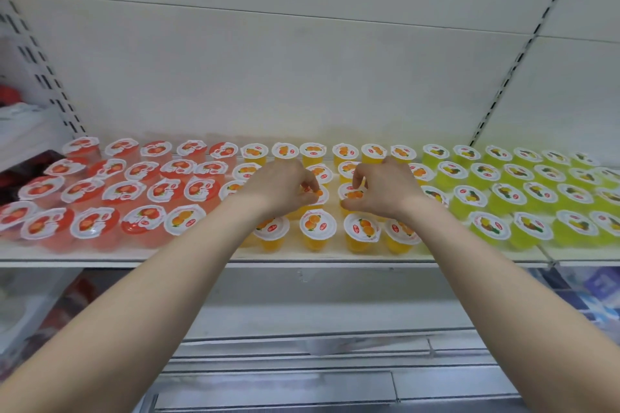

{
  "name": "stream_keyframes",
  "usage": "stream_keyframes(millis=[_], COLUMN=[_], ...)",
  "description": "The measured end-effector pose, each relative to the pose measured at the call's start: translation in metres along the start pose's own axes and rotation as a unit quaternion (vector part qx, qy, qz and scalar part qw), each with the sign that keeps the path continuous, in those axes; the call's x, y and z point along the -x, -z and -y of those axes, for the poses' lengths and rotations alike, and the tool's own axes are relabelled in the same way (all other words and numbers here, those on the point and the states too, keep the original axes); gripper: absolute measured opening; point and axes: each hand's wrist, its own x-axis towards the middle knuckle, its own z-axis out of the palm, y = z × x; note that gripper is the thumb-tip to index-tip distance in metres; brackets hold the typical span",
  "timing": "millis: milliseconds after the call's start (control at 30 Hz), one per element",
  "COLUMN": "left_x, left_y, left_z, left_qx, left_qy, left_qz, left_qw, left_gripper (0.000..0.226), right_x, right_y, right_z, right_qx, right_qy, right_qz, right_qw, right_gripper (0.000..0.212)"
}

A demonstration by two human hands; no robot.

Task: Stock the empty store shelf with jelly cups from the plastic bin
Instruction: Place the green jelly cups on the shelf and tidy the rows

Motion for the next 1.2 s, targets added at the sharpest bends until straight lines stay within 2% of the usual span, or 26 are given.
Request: stream_keyframes(millis=[200,300,500,633,800,1200], left_x=[0.000,-0.007,-0.034,-0.053,-0.065,-0.059], left_y=[0.000,-0.002,-0.013,-0.020,-0.023,-0.011], left_z=[-0.001,-0.001,-0.002,-0.005,-0.004,0.005], left_qx=[-0.005,-0.017,-0.027,-0.040,-0.043,-0.027], left_qy=[0.011,0.020,0.050,0.074,0.082,0.070], left_qz=[0.002,-0.015,-0.051,-0.043,-0.020,-0.043], left_qw=[1.000,1.000,0.997,0.996,0.995,0.996], left_gripper=[0.024,0.032,0.046,0.051,0.043,0.040], right_x=[0.001,-0.003,-0.022,-0.036,-0.049,-0.045], right_y=[0.003,0.006,0.002,-0.007,-0.017,-0.012], right_z=[-0.006,-0.009,-0.017,-0.016,-0.016,-0.019], right_qx=[0.002,-0.006,-0.029,-0.038,-0.029,-0.063], right_qy=[-0.013,-0.012,-0.022,-0.030,-0.042,-0.031], right_qz=[0.023,0.035,-0.074,-0.076,-0.064,-0.043], right_qw=[1.000,0.999,0.997,0.996,0.997,0.997], right_gripper=[0.039,0.045,0.039,0.038,0.039,0.039])
